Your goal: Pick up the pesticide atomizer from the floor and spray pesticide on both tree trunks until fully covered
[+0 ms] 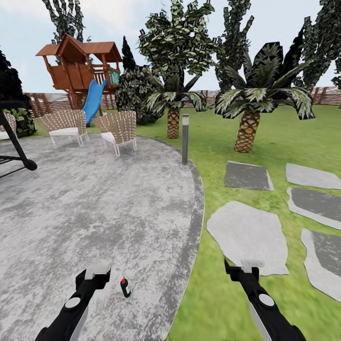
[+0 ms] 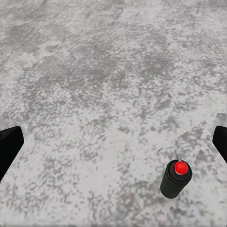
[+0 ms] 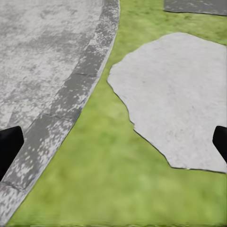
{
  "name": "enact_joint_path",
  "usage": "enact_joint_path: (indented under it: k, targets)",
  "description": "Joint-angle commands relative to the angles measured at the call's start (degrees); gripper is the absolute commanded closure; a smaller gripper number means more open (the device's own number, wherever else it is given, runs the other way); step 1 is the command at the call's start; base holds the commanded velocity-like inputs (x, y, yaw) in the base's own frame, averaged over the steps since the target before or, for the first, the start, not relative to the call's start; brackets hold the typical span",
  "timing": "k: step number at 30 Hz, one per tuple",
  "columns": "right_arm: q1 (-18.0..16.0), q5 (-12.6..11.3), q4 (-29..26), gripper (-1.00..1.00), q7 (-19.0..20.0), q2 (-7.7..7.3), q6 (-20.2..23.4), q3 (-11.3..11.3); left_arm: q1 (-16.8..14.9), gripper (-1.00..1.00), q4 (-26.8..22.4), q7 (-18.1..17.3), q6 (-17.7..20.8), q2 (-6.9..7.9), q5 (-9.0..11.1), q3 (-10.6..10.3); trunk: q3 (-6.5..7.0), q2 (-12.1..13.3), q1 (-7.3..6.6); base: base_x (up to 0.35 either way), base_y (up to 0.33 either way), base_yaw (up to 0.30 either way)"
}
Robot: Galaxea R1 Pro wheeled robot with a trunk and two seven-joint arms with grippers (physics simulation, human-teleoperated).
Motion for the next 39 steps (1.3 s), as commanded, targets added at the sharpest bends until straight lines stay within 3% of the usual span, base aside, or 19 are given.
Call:
enact_joint_path:
  k: [1, 39]
  targets:
    - [0.0, 0.0, 0.1, -1.00, 0.0, -0.02, 0.0, 0.0, 0.0, -1.00, 0.0, 0.0, 0.0, 0.00, 0.0, 0.0, -0.24, 0.0, 0.02, 0.000, 0.000, 0.000]
    - [0.0, 0.0, -0.2, -1.00, 0.1, -0.04, 0.1, -0.1, 0.0, -1.00, 0.0, 0.1, -0.1, -0.09, 0.0, 0.1, -8.68, -0.5, 1.00, 0.000, 0.000, 0.000]
